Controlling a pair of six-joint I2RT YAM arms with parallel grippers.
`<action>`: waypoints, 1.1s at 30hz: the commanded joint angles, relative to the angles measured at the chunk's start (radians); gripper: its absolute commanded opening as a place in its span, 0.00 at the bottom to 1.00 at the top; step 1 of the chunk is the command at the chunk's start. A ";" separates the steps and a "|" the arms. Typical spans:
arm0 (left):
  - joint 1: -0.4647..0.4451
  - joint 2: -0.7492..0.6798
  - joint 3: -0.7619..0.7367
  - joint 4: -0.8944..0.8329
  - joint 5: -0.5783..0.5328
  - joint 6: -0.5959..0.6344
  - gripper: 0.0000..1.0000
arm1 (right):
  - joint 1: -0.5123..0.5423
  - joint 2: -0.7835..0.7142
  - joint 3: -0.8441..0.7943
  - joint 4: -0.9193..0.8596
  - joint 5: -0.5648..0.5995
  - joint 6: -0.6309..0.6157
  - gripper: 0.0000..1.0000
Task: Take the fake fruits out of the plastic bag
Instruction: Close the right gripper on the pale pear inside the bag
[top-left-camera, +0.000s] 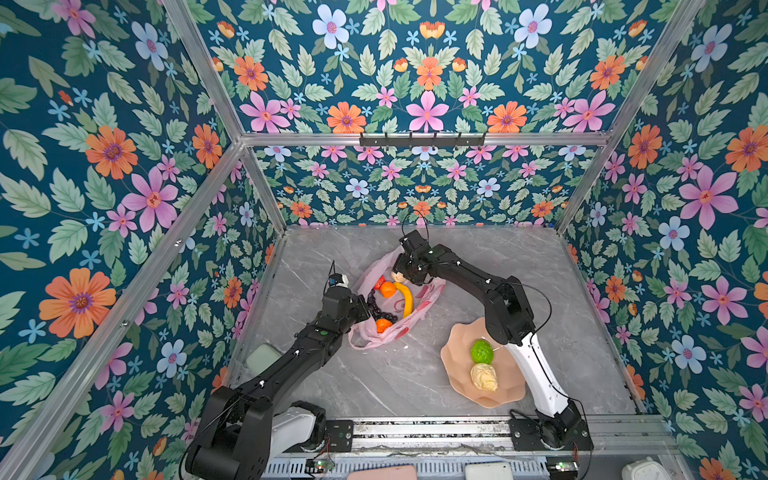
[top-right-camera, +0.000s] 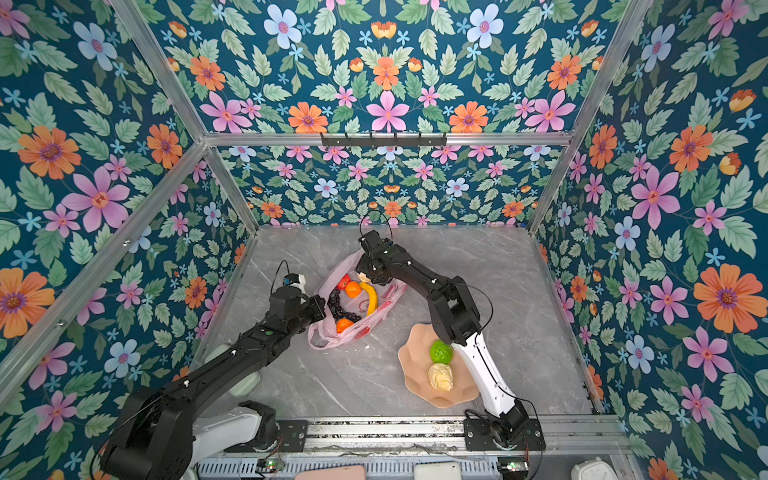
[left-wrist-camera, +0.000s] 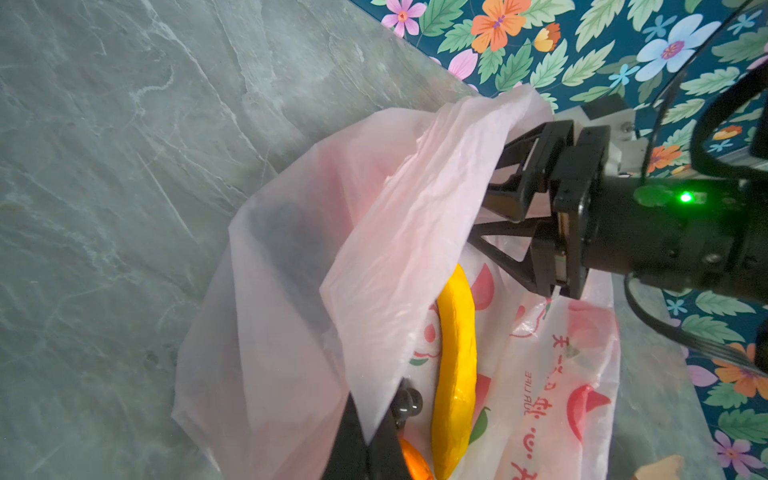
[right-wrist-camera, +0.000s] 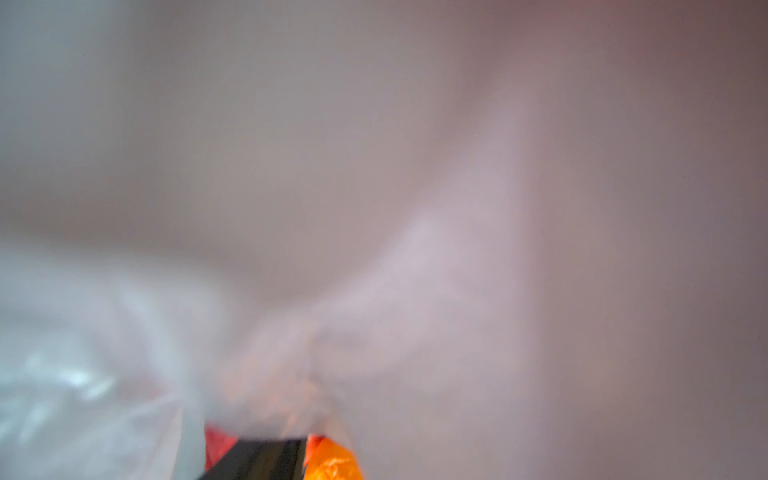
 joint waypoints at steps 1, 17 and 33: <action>-0.001 0.002 0.002 0.016 -0.002 -0.004 0.00 | 0.004 -0.016 -0.024 0.023 -0.006 -0.017 0.70; -0.001 -0.005 0.001 0.007 -0.003 -0.001 0.00 | -0.001 0.124 0.168 -0.066 0.008 -0.055 0.65; -0.001 0.008 0.013 0.011 -0.005 -0.006 0.00 | 0.037 -0.097 -0.128 0.088 -0.017 -0.128 0.58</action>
